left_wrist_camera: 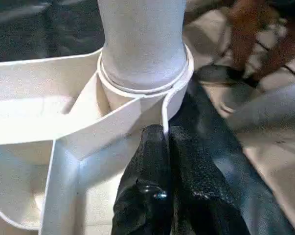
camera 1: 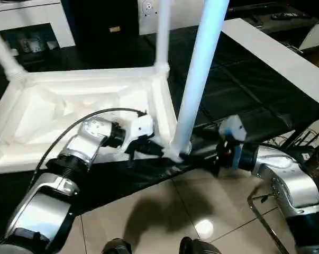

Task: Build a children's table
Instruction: Rotate leg to tighten

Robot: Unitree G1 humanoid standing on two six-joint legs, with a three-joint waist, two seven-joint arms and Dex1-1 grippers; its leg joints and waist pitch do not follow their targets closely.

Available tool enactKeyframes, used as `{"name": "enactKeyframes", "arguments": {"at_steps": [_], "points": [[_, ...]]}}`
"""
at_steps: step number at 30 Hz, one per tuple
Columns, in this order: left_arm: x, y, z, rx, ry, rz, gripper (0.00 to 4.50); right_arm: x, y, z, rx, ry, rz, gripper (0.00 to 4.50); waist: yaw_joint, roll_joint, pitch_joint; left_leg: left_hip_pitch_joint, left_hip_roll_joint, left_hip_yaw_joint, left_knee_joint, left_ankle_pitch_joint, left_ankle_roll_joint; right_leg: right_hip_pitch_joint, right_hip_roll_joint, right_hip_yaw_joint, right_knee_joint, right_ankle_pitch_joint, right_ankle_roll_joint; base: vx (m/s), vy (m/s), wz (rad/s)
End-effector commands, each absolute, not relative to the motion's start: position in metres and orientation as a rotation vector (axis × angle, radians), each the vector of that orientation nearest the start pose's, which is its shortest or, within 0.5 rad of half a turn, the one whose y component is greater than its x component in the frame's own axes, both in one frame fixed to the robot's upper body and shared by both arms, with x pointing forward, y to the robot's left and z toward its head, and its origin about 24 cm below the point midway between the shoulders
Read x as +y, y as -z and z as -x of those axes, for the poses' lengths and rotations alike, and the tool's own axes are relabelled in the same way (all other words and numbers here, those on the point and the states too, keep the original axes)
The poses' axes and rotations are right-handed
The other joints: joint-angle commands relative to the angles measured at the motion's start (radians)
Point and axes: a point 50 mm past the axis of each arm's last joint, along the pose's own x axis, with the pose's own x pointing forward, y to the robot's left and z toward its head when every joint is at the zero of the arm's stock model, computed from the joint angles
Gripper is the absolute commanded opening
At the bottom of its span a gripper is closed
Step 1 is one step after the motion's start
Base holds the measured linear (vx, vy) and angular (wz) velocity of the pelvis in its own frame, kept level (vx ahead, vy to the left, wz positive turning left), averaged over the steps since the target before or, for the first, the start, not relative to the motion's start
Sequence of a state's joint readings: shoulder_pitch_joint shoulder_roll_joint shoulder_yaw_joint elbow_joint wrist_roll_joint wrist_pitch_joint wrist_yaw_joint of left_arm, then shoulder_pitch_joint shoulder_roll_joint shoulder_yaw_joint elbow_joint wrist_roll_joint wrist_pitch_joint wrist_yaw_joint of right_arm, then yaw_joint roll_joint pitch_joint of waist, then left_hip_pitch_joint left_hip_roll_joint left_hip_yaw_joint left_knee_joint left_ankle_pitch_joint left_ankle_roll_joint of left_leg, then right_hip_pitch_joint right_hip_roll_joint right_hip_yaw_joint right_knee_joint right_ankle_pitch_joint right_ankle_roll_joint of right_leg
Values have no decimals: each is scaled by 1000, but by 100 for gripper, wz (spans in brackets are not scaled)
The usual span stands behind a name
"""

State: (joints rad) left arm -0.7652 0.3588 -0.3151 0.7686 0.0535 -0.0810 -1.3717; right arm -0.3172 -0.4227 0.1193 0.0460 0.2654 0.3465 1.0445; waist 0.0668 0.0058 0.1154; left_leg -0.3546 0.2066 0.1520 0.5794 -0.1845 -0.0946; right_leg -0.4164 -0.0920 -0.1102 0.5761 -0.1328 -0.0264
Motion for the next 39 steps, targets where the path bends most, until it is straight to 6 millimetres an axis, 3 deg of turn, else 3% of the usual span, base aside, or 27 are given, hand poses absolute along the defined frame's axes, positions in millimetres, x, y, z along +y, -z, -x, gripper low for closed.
{"name": "enactKeyframes", "arguments": {"at_steps": [1,5,11,20,25,30,34,39], "points": [[114,-74,-327,425,1647,-599,0,-146,-89,-280,217,-1204,146,447,1,-7,-87,-1,16,13,-63,-166,81,66,-54,54,-68,-350,-190,0,0,0],[113,-74,-323,444,1724,-629,0,-150,-83,-286,270,-1273,242,421,15,-4,-88,3,18,16,-61,-160,77,65,-53,55,-62,-307,-214,0,0,0],[113,-74,-320,469,1805,-677,0,-150,-86,-290,285,-1392,210,372,23,-9,-90,-1,20,17,-59,-138,99,68,-51,56,-52,-264,-232,0,0,0],[112,-75,-321,477,1830,-691,0,-146,-87,-290,305,-1509,177,301,27,-10,-87,-1,19,17,-60,-154,94,68,-52,54,-59,-320,-216,0,0,0],[113,-75,-321,483,1833,-692,0,-146,-87,-291,314,-1528,170,262,28,-10,-89,-2,20,17,-60,-131,97,68,-51,56,-53,-276,-230,0,0,0],[113,-74,-321,487,1834,-693,0,-146,-87,-292,318,-1542,170,213,30,-10,-88,-1,20,17,-60,-136,98,68,-52,55,-54,-289,-228,0,0,0],[114,-73,-321,487,1832,-691,0,-146,-87,-292,321,-1556,171,202,30,-11,-86,0,19,18,-61,-152,91,67,-52,55,-60,-326,-218,0,0,0],[114,-73,-321,485,1826,-687,0,-145,-86,-292,321,-1563,172,198,29,-12,-87,-2,20,17,-61,-137,96,66,-51,56,-56,-301,-222,0,0,0]]}}
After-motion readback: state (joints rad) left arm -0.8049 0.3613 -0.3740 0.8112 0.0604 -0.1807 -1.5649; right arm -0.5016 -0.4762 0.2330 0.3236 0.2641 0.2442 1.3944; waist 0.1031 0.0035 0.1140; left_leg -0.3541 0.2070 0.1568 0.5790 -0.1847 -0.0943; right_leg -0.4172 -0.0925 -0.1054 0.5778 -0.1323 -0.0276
